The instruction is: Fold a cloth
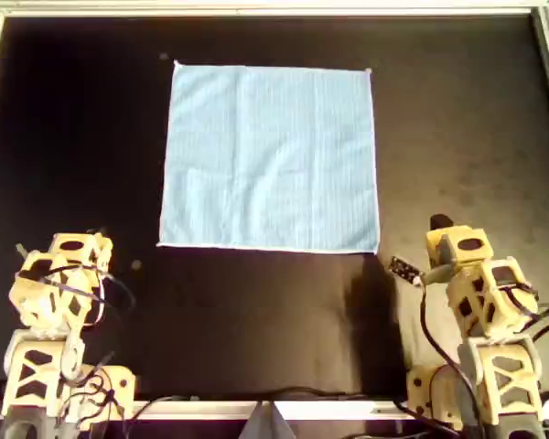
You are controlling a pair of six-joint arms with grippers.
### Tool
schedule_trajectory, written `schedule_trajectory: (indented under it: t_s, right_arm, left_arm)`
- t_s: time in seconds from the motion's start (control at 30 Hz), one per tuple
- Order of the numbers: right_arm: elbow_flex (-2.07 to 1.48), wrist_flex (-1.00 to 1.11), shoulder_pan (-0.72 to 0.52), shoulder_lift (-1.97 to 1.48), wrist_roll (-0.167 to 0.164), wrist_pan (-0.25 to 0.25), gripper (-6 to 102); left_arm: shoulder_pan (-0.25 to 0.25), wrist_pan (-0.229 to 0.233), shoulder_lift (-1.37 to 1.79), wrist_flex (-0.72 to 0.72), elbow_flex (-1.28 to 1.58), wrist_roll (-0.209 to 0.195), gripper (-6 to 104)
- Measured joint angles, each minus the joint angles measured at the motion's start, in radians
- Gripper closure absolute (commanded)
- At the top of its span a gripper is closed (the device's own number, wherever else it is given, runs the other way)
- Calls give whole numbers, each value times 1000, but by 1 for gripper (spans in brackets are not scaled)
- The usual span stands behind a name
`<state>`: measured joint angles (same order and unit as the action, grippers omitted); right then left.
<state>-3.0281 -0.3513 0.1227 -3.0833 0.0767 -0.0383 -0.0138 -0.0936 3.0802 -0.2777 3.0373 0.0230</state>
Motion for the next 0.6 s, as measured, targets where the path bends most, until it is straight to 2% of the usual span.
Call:
schedule_trajectory:
  t_s: [0.2,0.3,0.43,0.6]
  right_arm:
    - [0,0,0,0,8,-2,57]
    - [0,0,0,0,0,-2,46]
    - [0,0,0,0,2,-2,38]
    - [0,0,2,0,-6,8,38]
  left_arm:
    - [0,6,2,0,0,-3,61]
    - [0,6,2,0,0,0,49]
    - [0,6,2,0,0,0,42]
    - [0,3,2,0,0,0,42]
